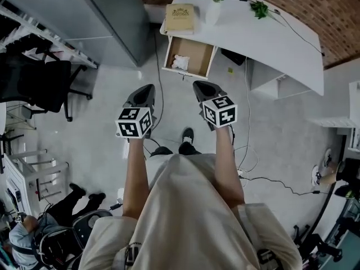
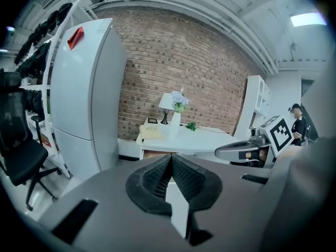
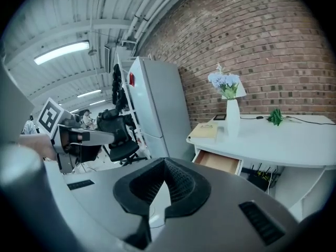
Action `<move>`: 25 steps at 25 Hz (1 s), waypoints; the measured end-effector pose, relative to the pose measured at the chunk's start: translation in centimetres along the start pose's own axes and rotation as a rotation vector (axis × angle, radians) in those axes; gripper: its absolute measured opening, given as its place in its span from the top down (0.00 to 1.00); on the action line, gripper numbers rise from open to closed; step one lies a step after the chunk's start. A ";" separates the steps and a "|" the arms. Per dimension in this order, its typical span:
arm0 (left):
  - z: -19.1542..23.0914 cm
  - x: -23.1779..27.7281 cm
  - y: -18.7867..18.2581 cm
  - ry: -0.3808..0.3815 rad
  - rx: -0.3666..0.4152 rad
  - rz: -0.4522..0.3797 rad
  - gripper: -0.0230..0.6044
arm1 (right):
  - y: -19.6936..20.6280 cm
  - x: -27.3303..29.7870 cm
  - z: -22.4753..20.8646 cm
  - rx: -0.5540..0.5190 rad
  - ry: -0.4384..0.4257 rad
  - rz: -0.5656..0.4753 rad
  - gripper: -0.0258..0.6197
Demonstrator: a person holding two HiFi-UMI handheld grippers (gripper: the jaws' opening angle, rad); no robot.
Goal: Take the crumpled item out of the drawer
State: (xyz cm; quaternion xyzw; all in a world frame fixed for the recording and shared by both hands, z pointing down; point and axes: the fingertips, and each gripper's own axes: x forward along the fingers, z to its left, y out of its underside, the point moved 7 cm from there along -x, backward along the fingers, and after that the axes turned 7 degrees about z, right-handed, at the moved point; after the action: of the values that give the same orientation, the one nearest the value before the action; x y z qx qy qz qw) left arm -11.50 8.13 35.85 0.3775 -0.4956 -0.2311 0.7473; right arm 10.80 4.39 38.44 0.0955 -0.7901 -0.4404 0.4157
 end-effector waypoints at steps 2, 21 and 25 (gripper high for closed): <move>-0.7 1.4 -0.2 0.008 0.004 0.012 0.94 | 0.3 -0.1 -1.6 0.001 0.007 0.018 0.92; 2.4 11.2 -3.2 0.079 0.000 0.112 0.94 | 0.0 4.6 -10.1 0.109 0.093 0.087 0.92; 4.8 13.8 -2.8 0.087 -0.022 0.139 0.94 | -0.9 8.8 -11.3 0.080 0.076 0.137 0.92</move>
State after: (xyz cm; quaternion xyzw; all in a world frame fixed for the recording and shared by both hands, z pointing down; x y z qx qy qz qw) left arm -10.27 -5.09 42.49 0.3436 -0.4851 -0.1672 0.7865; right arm 13.41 -7.67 45.83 0.0747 -0.7953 -0.3751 0.4704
